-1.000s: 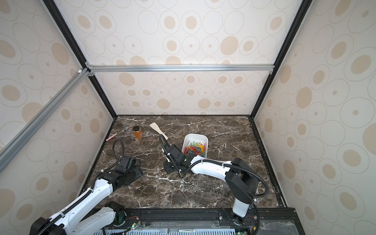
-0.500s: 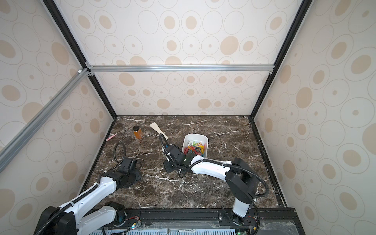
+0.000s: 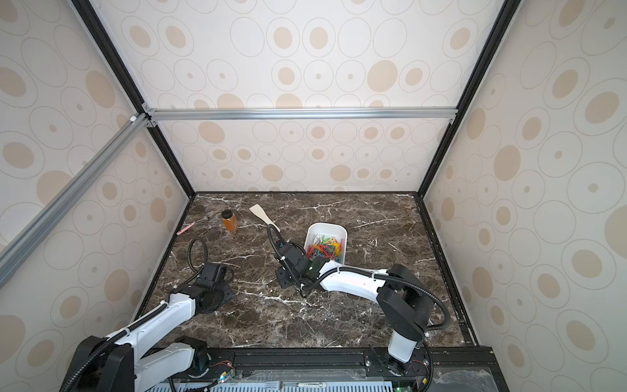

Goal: Put the clothespins into the storage box
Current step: Pick up the clothespin from the center of the board.

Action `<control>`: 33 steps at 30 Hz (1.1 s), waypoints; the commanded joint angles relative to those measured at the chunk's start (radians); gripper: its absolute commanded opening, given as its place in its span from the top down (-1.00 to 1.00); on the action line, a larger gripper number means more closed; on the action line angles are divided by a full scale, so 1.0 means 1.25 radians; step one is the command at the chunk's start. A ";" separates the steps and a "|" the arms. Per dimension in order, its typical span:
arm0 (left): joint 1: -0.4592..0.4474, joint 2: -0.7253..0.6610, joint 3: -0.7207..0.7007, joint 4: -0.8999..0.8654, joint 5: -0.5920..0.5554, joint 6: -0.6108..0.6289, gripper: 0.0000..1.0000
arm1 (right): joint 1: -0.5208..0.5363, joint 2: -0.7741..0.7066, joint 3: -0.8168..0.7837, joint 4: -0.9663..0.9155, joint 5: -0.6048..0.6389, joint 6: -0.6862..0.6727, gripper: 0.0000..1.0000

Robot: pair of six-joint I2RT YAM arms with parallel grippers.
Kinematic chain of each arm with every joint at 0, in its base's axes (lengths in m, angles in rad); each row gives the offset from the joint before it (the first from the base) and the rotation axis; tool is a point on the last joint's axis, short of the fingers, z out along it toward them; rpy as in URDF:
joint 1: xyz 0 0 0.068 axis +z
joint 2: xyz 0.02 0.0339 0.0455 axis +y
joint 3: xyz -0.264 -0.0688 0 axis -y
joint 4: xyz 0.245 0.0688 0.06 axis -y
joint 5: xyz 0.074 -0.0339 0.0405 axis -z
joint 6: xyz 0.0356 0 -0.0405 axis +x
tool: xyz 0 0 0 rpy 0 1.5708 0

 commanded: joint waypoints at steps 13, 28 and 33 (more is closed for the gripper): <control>0.030 0.014 -0.023 0.032 0.026 0.025 0.71 | 0.002 -0.047 -0.023 -0.002 0.083 0.013 0.47; 0.030 0.012 0.028 0.010 0.008 0.076 1.00 | 0.002 -0.048 -0.021 -0.001 0.092 0.013 0.47; 0.030 0.026 0.064 0.005 0.034 0.092 1.00 | 0.002 -0.045 -0.016 -0.006 0.104 0.014 0.46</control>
